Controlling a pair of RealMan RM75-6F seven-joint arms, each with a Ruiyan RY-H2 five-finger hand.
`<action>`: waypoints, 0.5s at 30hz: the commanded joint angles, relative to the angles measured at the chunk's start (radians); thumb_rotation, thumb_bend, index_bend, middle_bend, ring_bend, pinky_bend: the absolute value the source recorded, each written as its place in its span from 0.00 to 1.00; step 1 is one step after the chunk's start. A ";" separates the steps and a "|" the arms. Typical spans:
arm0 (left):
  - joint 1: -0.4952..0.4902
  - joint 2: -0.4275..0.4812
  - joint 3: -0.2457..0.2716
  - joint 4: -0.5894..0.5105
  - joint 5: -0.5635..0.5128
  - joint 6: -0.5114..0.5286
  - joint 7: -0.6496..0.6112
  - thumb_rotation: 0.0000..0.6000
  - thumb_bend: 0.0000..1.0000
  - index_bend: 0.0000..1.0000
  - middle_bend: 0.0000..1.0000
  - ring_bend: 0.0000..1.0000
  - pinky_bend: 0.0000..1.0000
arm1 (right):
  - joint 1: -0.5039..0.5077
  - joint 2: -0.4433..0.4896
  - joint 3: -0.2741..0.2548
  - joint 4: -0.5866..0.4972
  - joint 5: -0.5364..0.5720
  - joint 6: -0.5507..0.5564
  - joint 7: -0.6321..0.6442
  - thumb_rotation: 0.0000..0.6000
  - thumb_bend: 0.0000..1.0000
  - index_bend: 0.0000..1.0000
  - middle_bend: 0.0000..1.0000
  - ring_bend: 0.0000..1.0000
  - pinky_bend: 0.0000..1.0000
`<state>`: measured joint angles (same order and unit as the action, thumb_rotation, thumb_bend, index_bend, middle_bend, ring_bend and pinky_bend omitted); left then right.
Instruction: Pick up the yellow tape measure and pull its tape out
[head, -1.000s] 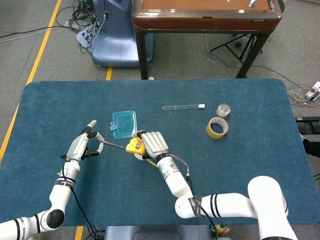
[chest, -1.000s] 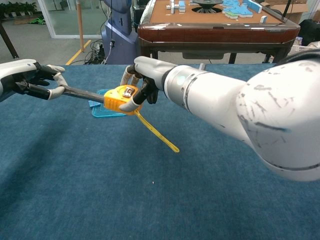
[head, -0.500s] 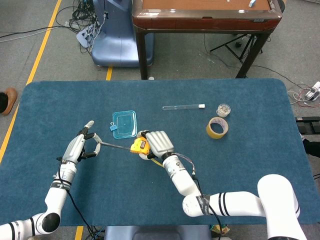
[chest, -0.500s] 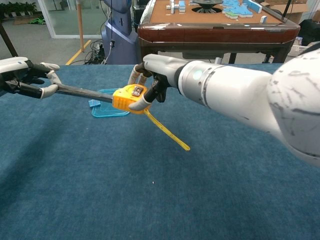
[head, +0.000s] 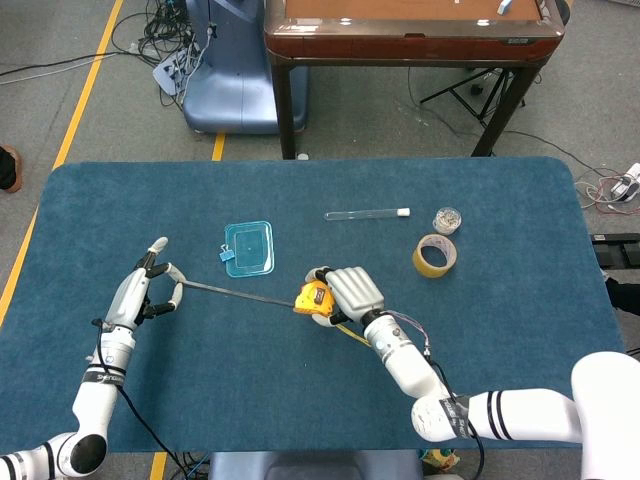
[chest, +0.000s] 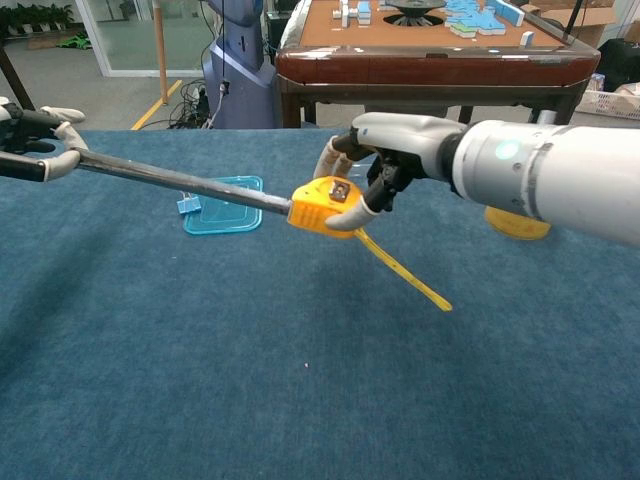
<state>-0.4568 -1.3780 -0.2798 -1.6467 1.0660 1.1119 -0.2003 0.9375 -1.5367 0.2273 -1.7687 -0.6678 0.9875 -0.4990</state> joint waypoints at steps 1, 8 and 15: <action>0.007 0.007 0.000 0.003 0.004 0.006 -0.007 1.00 0.48 0.53 0.03 0.00 0.00 | -0.038 0.046 -0.030 -0.034 -0.039 0.003 0.036 1.00 0.65 0.68 0.69 0.67 0.47; 0.032 0.028 0.003 0.011 0.011 0.018 -0.036 1.00 0.48 0.53 0.03 0.00 0.00 | -0.112 0.137 -0.081 -0.077 -0.117 0.011 0.107 1.00 0.65 0.69 0.69 0.68 0.47; 0.050 0.041 0.010 0.014 0.013 0.021 -0.052 1.00 0.48 0.52 0.03 0.00 0.00 | -0.176 0.193 -0.127 -0.105 -0.193 0.027 0.158 1.00 0.66 0.69 0.69 0.68 0.47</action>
<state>-0.4067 -1.3372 -0.2701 -1.6330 1.0789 1.1329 -0.2517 0.7707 -1.3521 0.1080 -1.8681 -0.8506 1.0112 -0.3487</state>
